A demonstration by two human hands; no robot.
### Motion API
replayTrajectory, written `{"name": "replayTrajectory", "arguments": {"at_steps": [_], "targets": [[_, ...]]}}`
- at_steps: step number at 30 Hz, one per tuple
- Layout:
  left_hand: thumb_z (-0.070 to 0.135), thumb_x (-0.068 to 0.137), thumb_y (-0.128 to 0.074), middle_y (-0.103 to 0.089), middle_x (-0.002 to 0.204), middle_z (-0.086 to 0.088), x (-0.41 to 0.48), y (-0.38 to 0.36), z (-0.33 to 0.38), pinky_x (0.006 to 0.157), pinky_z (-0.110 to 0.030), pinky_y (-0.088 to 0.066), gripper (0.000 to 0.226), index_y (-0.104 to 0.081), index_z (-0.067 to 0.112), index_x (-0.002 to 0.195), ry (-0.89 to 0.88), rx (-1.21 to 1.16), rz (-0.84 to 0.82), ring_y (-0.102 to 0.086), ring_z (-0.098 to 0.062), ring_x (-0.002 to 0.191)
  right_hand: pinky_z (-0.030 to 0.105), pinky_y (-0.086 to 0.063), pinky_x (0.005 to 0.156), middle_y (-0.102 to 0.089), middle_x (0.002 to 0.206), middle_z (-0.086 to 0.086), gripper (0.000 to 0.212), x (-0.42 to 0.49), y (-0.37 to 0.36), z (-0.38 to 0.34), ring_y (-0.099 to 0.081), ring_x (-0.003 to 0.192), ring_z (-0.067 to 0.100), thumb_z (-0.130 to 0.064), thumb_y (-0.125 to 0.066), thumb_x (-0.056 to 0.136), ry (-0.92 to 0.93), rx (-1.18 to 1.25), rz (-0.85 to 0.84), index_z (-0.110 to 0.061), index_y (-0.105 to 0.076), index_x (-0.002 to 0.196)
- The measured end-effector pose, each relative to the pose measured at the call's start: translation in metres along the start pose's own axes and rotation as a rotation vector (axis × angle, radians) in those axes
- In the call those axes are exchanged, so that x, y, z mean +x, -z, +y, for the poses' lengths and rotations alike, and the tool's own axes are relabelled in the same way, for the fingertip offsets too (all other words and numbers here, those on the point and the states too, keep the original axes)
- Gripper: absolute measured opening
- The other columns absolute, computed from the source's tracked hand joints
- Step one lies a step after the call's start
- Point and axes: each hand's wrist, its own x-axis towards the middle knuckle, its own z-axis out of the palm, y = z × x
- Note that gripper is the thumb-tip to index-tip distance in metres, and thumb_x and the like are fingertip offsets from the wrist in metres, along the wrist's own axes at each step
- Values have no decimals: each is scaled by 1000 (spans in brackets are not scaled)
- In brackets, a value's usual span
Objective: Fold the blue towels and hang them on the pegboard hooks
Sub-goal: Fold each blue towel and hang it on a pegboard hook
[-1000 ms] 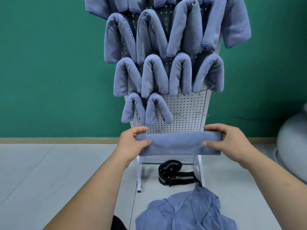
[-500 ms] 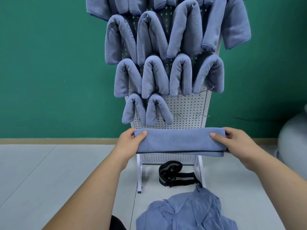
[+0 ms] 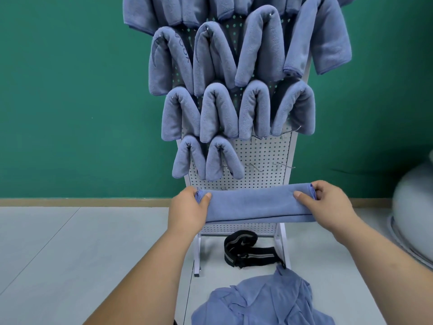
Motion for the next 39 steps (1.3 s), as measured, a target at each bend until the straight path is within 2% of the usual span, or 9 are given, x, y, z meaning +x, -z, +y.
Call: {"name": "replayTrajectory", "arguments": {"at_steps": [7, 11, 16, 20, 24, 29, 32, 36, 39], "targets": [[38, 97, -68, -61, 81, 3, -20, -19, 31, 67, -36, -48, 24, -47, 25, 97, -12, -287, -39, -61, -21, 79, 33, -41, 62, -63, 81, 0, 19, -24, -30, -31, -59, 76, 18, -30, -70, 93, 38, 0, 72, -20, -54, 91], [20, 92, -67, -66, 78, 8, -30, -31, 46, 61, -36, -49, 26, -49, 36, 102, -16, -481, -161, -59, -15, 67, 22, -42, 59, -67, 85, -5, 21, -44, -47, -50, -62, 75, 13, -22, -73, 91, 101, 126, 24, -26, -54, 101], [20, 96, -68, -70, 118, 13, -37, -32, 59, 78, -24, -55, 39, -54, 32, 130, 104, -683, -309, -70, -6, 90, 20, -48, 82, -71, 115, -13, 48, -52, -62, -53, -67, 99, -1, -38, -76, 93, 68, 261, -170, -34, -53, 135], [32, 85, -67, -74, 105, 7, -36, -30, 62, 106, -41, -53, 64, -51, 22, 146, 189, -766, -334, -71, -13, 104, 9, -47, 78, -68, 115, -14, 37, -49, -58, -55, -63, 91, -12, -35, -65, 103, -12, 432, -194, -27, -58, 138], [13, 98, -63, -66, 93, 2, -41, -31, 70, 83, -25, -50, 23, -69, 28, 115, 147, -740, -368, -61, -12, 88, 42, -50, 111, -65, 123, -23, 34, -47, -63, -57, -59, 114, -6, -32, -62, 104, -54, 515, -211, -27, -65, 138], [28, 90, -66, -72, 126, 3, -48, -44, 89, 97, -44, -60, 43, -65, 50, 127, 48, -772, -309, -72, -13, 113, 48, -62, 86, -79, 101, -3, 17, -47, -75, -66, -75, 97, 25, -29, -57, 105, 26, 511, -122, -34, -70, 114], [13, 97, -62, -75, 122, 14, -46, -45, 100, 102, -42, -57, 48, -62, 44, 134, -2, -809, -201, -70, -9, 117, 46, -62, 86, -76, 105, -14, 17, -35, -75, -70, -74, 96, 14, -42, -62, 98, 121, 437, 21, -41, -64, 115], [6, 102, -56, -73, 117, 24, -30, -42, 121, 99, -28, -55, 46, -62, 36, 136, -105, -759, -73, -68, 3, 112, 12, -47, 70, -72, 93, -21, 16, -8, -58, -89, -66, 84, -2, -28, -63, 101, 284, 233, 188, -39, -64, 113], [10, 103, -55, -70, 124, 23, -7, -41, 135, 104, -30, -53, 47, -59, 37, 141, -182, -666, -24, -63, 6, 117, 5, -42, 68, -70, 91, -24, 18, 20, -44, -102, -61, 86, -11, -26, -61, 102, 332, 134, 232, -39, -66, 114]]}}
